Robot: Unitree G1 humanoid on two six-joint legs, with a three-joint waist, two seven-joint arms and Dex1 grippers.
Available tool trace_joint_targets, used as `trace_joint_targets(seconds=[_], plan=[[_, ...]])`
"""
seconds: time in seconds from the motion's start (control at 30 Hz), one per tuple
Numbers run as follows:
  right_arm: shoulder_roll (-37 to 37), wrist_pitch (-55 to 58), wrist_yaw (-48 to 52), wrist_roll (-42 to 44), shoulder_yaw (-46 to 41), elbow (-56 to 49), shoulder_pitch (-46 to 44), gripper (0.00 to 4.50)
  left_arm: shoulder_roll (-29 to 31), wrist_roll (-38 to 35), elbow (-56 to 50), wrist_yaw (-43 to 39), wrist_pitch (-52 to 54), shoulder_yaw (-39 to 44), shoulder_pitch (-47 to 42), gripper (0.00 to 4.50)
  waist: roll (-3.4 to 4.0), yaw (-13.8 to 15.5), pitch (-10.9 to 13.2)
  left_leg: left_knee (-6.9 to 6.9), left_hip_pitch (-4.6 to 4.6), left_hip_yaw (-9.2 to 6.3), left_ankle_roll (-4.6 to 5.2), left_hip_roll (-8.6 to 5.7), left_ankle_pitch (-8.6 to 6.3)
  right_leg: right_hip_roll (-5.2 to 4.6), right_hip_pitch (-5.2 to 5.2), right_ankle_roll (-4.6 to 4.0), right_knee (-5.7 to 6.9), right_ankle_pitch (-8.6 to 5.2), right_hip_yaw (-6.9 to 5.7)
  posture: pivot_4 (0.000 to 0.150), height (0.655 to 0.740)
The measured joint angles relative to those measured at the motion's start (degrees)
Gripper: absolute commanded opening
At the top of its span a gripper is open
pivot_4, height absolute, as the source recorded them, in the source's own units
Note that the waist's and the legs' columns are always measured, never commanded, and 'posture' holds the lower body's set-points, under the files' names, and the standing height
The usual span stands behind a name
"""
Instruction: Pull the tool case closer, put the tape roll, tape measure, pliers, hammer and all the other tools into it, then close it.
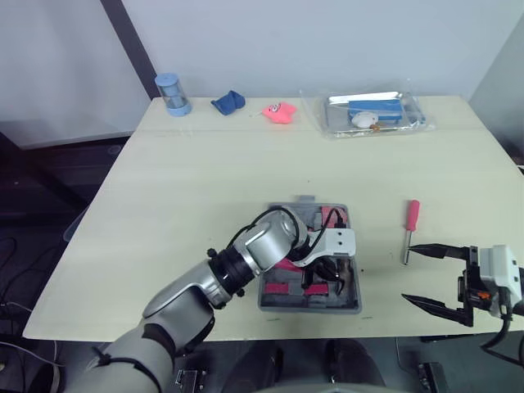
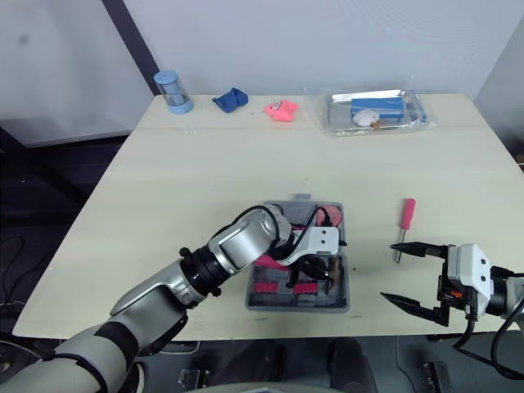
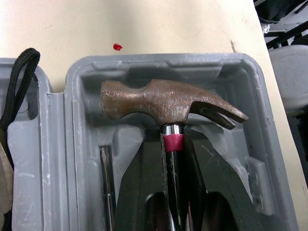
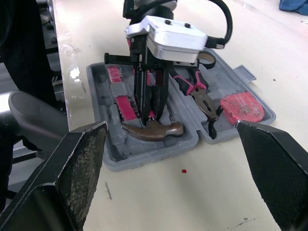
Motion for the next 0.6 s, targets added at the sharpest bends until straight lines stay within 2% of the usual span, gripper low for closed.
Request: trace_joint_targets(seconds=[0.1,0.13,0.17,0.37,0.4,0.6], plan=[[0.07,-0.26,-0.10,-0.14,0.08,0.00,0.02,4.50,-0.31,0.33,0.74,0.00,-0.19,-0.01,-0.35,0.01,0.00,-0.02,0.00,0.00,0.01,0.00,0.00,0.00,0.00,0.00,0.00,0.00,0.00,0.00,0.00,0.150,0.7400],[0.08,-0.37,-0.13,-0.15,0.09,0.00,0.02,4.50,-0.47,0.66,0.95,0.04,-0.36,0.00,-0.40,1.04,0.00,-0.02,0.00,0.00,0.01,0.00,0.00,0.00,0.00,0.00,0.00,0.00,0.00,0.00,0.01,0.150,0.7400],[0.09,-0.39,-0.16,-0.15,0.10,0.00,0.02,4.50,-0.48,0.60,0.96,-0.15,-0.51,0.00,-0.40,1.28,0.00,-0.02,0.00,0.00,0.01,0.00,0.00,0.00,0.00,0.00,0.00,0.00,0.00,0.00,0.01,0.150,0.7400],[0.58,-0.49,-0.75,-0.24,0.44,-0.02,0.22,4.50,-0.93,0.67,0.82,-0.15,0.03,0.05,-0.41,4.33,0.00,-0.03,0.00,0.04,0.01,-0.01,0.00,0.00,0.00,0.01,0.02,0.01,0.02,0.01,0.00,0.150,0.7400],[0.67,-0.50,-0.85,-0.25,0.56,-0.02,0.31,4.50,-0.92,0.47,0.45,-0.53,0.47,0.07,-0.40,4.47,0.01,-0.04,0.00,0.04,0.01,-0.01,0.00,0.00,0.00,0.00,0.02,0.01,0.02,0.01,0.00,0.150,0.7400],[0.69,-0.65,-1.26,-0.32,0.70,-0.04,0.29,4.50,1.02,-0.68,-4.85,-1.69,3.56,0.30,-0.51,4.47,0.01,-0.04,0.00,0.06,0.01,-0.01,0.00,0.00,0.00,0.00,0.03,0.02,0.03,0.01,0.01,0.150,0.7400]])
